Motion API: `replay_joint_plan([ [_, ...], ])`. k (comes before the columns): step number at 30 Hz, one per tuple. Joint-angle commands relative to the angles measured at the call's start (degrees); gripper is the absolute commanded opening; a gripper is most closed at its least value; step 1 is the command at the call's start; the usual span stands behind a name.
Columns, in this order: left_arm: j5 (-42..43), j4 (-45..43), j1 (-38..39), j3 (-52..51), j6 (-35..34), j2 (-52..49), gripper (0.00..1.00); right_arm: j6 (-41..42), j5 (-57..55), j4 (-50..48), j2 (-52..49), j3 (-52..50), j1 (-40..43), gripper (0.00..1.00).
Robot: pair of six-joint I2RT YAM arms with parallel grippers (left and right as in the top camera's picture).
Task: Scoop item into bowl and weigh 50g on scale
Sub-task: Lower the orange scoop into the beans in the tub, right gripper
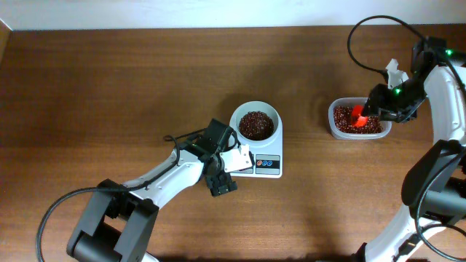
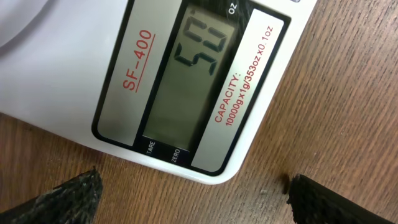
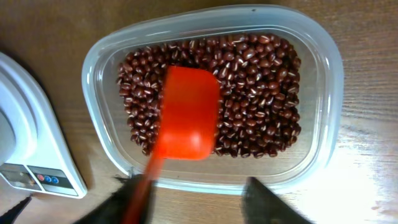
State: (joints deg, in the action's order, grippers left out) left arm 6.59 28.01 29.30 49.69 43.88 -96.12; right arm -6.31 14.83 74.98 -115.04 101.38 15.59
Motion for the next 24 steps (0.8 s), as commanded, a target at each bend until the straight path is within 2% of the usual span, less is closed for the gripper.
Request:
replay_joint_plan([
  [1,0.0,0.1,0.1,-0.3,-0.3,-0.5,0.99,-0.3,-0.1,0.0,0.2,-0.4,-0.2,0.26],
  [4,0.0,0.1,0.1,-0.3,-0.3,-0.5,0.99,-0.3,-0.1,0.1,0.2,-0.4,-0.2,0.04],
  [8,0.0,0.1,0.1,-0.3,-0.3,-0.5,0.99,-0.4,1.1,0.9,0.2,-0.4,-0.2,0.04],
  [10,0.0,0.1,0.1,-0.3,-0.3,-0.5,0.99,-3.2,3.6,1.6,0.2,-0.4,0.3,0.04],
  [20,0.0,0.1,0.1,-0.3,-0.3,-0.5,0.99,-8.4,18.0,1.7,0.1,-2.1,9.4,0.04],
  [21,0.0,0.1,0.1,-0.3,-0.3,-0.5,0.99,-8.4,18.0,1.7,0.1,-2.8,10.3,0.08],
  [24,0.0,0.1,0.1,-0.3,-0.3,-0.5,0.99,-8.3,19.7,1.1,0.1,-4.9,11.8,0.60],
])
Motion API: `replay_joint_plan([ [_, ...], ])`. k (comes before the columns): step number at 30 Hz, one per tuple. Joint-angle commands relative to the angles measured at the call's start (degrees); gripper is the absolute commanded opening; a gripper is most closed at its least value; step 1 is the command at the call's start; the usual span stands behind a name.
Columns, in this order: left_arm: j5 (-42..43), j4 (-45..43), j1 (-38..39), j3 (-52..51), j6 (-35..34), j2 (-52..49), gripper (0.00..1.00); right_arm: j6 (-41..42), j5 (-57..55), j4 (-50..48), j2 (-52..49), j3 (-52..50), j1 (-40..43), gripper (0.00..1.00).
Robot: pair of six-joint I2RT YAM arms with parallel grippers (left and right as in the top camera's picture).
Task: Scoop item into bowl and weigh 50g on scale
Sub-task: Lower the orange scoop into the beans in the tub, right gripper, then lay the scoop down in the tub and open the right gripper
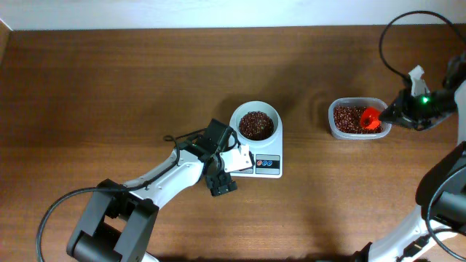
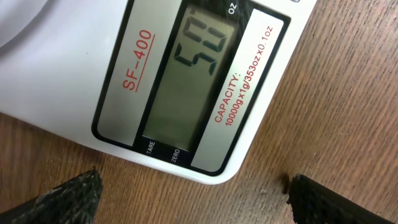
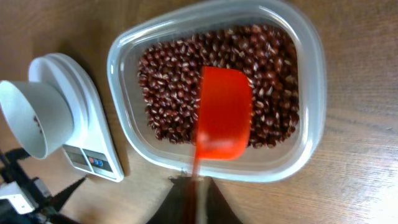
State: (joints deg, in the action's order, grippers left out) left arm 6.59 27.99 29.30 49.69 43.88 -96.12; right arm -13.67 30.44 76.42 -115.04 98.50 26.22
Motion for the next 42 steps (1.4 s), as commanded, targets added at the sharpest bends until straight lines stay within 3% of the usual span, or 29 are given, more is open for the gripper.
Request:
replay_joint_plan([
  [1,0.0,0.1,0.1,-0.3,-0.3,-0.5,0.99,-0.9,4.1,-0.3,0.1,-2.1,1.2,0.75],
  [3,0.0,0.1,0.1,-0.3,-0.3,-0.5,0.99,-0.9,4.5,-0.3,0.1,-2.1,1.2,0.94],
  [4,0.0,0.1,0.1,-0.3,-0.3,-0.5,0.99,-0.9,4.8,-0.3,0.1,-2.1,1.2,0.99],
  [8,0.0,0.1,0.1,-0.3,-0.3,-0.5,0.99,-0.2,0.8,-0.3,0.1,-2.1,1.2,0.99],
  [12,0.0,0.1,0.1,-0.3,-0.3,-0.5,0.99,10.3,-10.1,-1.7,0.1,-2.1,1.2,0.99],
  [16,0.0,0.1,0.1,-0.3,-0.3,-0.5,0.99,11.3,-12.3,-2.5,0.1,-2.1,1.2,0.99],
  [19,0.0,0.1,0.1,-0.3,-0.3,-0.5,0.99,16.4,-18.7,-3.2,0.1,-2.1,1.1,0.99],
  [26,0.0,0.1,0.1,-0.3,-0.3,-0.5,0.99,14.1,-9.6,-0.4,0.1,-2.1,0.7,0.99],
  [37,0.0,0.1,0.1,-0.3,-0.3,-0.5,0.99,13.9,-10.1,-1.0,0.1,-3.5,-9.4,0.99],
  [42,0.0,0.1,0.1,-0.3,-0.3,-0.5,0.99,18.7,-16.6,-3.0,0.1,-3.5,-13.2,0.99],
])
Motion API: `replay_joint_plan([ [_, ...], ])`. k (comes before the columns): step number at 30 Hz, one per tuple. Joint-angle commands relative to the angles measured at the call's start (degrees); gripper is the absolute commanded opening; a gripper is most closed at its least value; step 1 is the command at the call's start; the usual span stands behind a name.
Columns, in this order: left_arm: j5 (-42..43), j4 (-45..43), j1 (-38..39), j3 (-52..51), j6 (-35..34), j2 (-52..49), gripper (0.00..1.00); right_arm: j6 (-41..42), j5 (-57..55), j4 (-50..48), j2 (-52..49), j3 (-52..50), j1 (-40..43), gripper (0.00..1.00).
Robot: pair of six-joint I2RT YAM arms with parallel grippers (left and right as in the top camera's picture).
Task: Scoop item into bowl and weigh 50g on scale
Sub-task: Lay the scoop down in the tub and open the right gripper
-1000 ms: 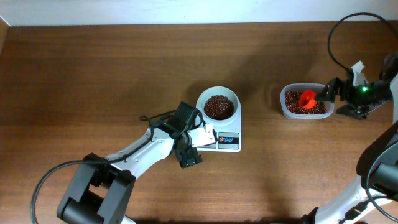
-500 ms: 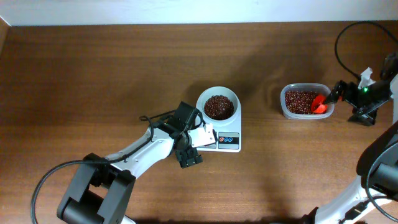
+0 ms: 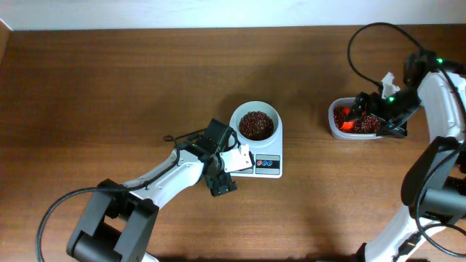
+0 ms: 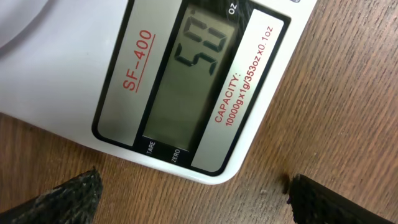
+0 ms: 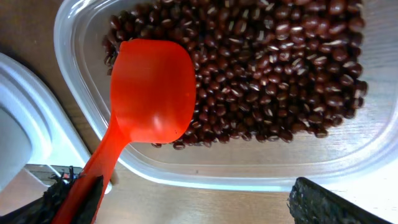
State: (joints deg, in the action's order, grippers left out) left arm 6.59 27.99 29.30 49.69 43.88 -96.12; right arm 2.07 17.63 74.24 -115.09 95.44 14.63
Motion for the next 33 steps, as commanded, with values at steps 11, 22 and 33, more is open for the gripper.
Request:
replay_joint_plan([
  [11,0.0,0.1,0.1,-0.3,-0.3,-0.5,0.99,3.0,-4.5,-2.2,0.2,-0.4,-10.1,0.99],
  [22,0.0,0.1,0.1,-0.3,-0.3,-0.5,0.99,1.2,-10.3,4.3,0.5,16.6,-7.9,0.99],
  [33,0.0,0.1,0.1,-0.3,-0.3,-0.5,0.99,-5.3,9.6,17.9,0.4,19.4,-13.6,0.04],
])
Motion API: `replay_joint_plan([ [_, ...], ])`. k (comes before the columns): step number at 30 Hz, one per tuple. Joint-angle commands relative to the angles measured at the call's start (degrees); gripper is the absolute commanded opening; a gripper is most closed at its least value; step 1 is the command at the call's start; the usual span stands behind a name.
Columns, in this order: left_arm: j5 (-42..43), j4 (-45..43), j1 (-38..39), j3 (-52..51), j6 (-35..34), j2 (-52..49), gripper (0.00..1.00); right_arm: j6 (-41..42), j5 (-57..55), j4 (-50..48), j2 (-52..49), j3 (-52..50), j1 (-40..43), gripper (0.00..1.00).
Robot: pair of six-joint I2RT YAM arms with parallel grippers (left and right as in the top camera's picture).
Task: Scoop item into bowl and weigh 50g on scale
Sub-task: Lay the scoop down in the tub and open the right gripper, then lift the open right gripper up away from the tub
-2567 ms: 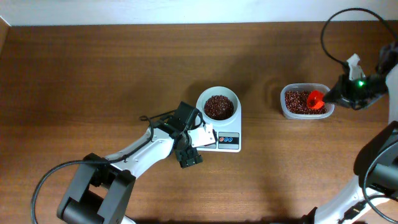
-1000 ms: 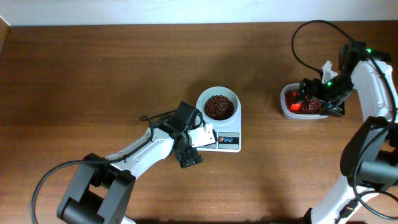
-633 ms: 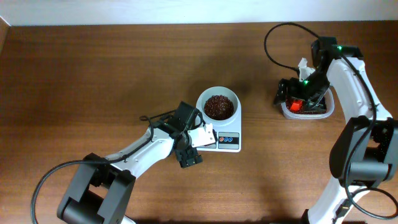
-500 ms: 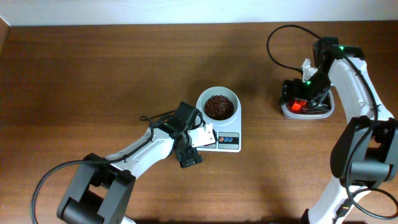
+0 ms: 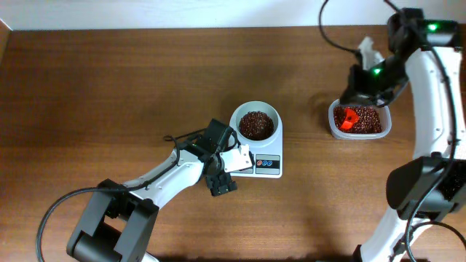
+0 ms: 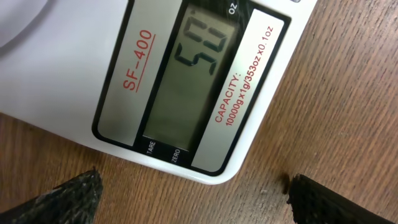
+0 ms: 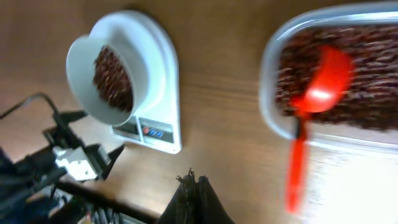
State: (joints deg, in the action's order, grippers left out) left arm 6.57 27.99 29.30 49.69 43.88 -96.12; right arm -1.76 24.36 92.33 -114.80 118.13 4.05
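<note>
A white bowl [image 5: 256, 124] full of red beans sits on the white scale [image 5: 268, 166]. In the left wrist view the scale's display [image 6: 193, 81] reads 50. My left gripper [image 6: 193, 199] hovers open over the display's corner, with nothing between its fingers. The red scoop [image 7: 317, 93] lies in the clear bean container [image 5: 386, 129] with its handle over the rim. My right gripper [image 7: 196, 186] is shut and empty, raised above the table between scale and container, apart from the scoop.
Brown wooden table [image 5: 109, 87] all around. Cables run from the right arm [image 5: 422, 58] at the far right edge. The left arm [image 5: 160, 175] stretches from the front left toward the scale.
My right gripper was open beside the scoop's handle low over the container. Now it is shut, empty and higher, back toward the scale side. The scoop stays in the beans. Left gripper unchanged.
The display read 50 at every moment and my left gripper never moved. The scoop was over the container's beans with my right gripper at its handle, then the gripper stood open with the scoop resting in the beans. Now it is shut and withdrawn.
</note>
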Motion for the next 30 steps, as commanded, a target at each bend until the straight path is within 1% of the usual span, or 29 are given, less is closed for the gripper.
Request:
replay_joint_plan([
  [1,0.0,0.1,0.1,-0.3,-0.3,-0.5,0.99,-1.4,2.7,-0.8,0.1,-4.5,-3.9,0.04],
  [5,0.0,0.1,0.1,-0.3,-0.3,-0.5,0.99,-0.7,-0.9,-3.4,0.1,-11.0,-7.5,0.04],
  [6,0.0,0.1,0.1,-0.3,-0.3,-0.5,0.99,0.6,-3.0,-4.1,0.1,-12.7,-8.0,0.04],
  [8,0.0,0.1,0.1,-0.3,-0.3,-0.5,0.99,5.6,-13.7,-5.0,0.1,-16.4,-8.0,0.04],
  [11,0.0,0.1,0.1,-0.3,-0.3,-0.5,0.99,7.9,-19.3,-5.1,0.1,-17.2,-5.6,0.04],
  [15,0.0,0.1,0.1,-0.3,-0.3,-0.5,0.99,8.3,-19.2,-6.8,0.1,-17.2,1.2,0.04],
  [19,0.0,0.1,0.1,-0.3,-0.3,-0.5,0.99,8.3,-19.0,-10.7,0.1,-17.2,8.3,0.04],
  [23,0.0,0.1,0.1,-0.3,-0.3,-0.5,0.99,8.2,-19.1,-12.7,0.0,-17.2,10.9,0.04],
  [27,0.0,0.1,0.1,-0.3,-0.3,-0.5,0.99,8.3,-19.0,-14.0,0.0,-17.2,11.0,0.04],
  [30,0.0,0.1,0.1,-0.3,-0.3,-0.5,0.99,8.2,-15.1,-14.4,0.0,-17.2,10.9,0.05],
])
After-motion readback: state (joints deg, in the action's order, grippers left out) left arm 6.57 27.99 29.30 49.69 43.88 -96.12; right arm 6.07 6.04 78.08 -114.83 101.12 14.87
